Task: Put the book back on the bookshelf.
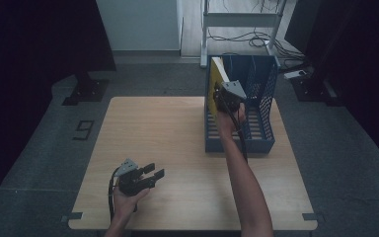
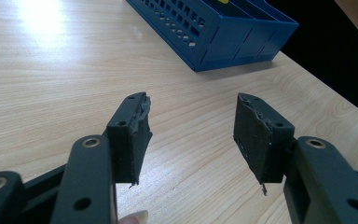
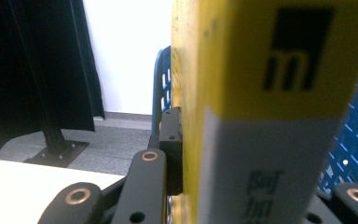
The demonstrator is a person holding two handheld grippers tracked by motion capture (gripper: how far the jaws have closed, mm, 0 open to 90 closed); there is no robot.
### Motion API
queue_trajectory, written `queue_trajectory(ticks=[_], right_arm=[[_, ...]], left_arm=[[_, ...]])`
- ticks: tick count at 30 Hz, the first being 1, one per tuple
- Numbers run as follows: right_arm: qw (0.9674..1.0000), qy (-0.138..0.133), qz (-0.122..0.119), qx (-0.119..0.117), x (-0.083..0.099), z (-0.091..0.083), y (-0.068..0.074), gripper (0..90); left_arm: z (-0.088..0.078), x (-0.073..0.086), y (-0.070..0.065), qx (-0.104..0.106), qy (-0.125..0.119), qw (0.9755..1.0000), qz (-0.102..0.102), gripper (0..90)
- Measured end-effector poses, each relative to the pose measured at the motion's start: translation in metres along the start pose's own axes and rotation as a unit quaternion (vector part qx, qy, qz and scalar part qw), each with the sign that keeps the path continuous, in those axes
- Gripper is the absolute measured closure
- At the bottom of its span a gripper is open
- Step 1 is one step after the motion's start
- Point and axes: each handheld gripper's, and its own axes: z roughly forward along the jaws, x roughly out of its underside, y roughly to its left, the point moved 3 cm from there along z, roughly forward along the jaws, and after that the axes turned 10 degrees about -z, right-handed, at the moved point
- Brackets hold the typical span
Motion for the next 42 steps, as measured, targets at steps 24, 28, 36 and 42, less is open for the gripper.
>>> queue_trajectory(ticks=[24,28,36,42], right_arm=[[0.9999,0.012,-0.008,0.008,0.007,0.017,0.001,74.9],[0.9998,0.012,-0.008,0.011,0.007,0.019,-0.001,74.9],[0.9996,0.02,-0.011,0.016,0.011,0.024,-0.005,74.9],[0.9995,0.023,-0.012,0.018,0.014,0.028,-0.004,74.8]], left_arm=[[-0.003,-0.001,0.003,0.0,-0.002,1.0,-0.003,45.6],[-0.001,-0.001,0.002,0.001,-0.001,1.0,-0.003,45.6],[-0.003,-0.002,0.003,0.0,-0.003,1.0,-0.006,45.6],[-0.002,-0.001,0.004,0.0,-0.002,1.0,-0.006,45.6]])
